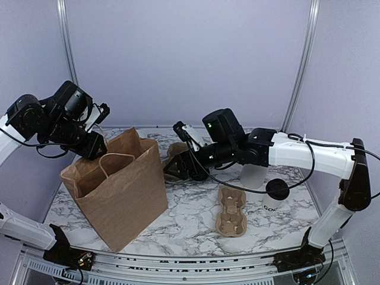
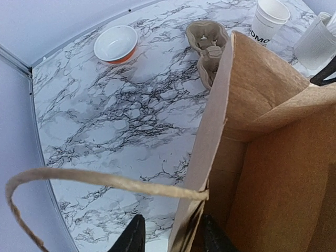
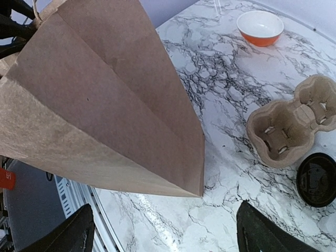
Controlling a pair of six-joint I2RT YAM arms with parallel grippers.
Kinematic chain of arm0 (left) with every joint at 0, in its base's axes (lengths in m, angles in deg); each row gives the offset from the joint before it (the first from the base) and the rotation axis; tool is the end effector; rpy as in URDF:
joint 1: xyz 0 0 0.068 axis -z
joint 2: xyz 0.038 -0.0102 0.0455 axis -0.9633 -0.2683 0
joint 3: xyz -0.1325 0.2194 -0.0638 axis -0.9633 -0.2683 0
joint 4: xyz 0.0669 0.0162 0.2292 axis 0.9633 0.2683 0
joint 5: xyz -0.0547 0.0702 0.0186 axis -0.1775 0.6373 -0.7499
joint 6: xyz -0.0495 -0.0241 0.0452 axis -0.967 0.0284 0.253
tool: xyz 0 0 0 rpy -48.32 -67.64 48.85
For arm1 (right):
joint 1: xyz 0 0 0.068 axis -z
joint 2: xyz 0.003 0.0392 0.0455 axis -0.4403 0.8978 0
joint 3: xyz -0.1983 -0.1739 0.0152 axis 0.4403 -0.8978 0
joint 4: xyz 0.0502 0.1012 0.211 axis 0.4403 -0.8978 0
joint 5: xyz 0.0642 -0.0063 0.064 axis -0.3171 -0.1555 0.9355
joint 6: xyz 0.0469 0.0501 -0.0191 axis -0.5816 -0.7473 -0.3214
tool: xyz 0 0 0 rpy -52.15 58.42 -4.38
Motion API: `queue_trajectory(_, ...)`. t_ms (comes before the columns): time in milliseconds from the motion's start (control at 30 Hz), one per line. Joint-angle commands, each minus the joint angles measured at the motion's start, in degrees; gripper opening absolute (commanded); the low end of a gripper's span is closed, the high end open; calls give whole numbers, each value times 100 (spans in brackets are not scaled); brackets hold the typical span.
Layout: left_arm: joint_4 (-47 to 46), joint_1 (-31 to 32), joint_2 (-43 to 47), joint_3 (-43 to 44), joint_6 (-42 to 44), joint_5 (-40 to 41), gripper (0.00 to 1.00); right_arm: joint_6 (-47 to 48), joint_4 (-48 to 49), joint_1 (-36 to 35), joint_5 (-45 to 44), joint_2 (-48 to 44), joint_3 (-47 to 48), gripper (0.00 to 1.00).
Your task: Pack the takeout coffee
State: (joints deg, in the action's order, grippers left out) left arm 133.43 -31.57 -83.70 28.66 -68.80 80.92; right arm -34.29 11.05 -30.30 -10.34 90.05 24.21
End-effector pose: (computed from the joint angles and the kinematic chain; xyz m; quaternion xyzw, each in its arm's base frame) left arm 0.1582 -0.1282 0.3811 0.2054 0.9109 -0.0613 0.3526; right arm 0.1943 0.3185 0.2993 -0.3480 0.8067 0.3662 0.3067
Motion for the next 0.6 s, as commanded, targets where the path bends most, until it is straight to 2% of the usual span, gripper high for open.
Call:
queue_trajectory(0, -187, -91, -129, -62, 78, -451, 24, 66, 170, -36, -90, -290, -52, 91)
queue_trajectory(67, -206, -158, -146, -81, 12, -481, 10, 76, 179, -35, -85, -329, -83, 91)
queue_trajectory(167, -283, -285, -160, -71, -169, -621, 0, 75, 203, -38, -93, -415, -161, 91)
queue_trajectory(367, -812, -337, -139, -102, -1195, -674, 0, 97, 216, -36, -142, -517, -201, 91)
queue_trajectory(567, -1911, -333, 89, -481, -2354, -951, 0, 155, 35, -28, -376, -588, -95, 91)
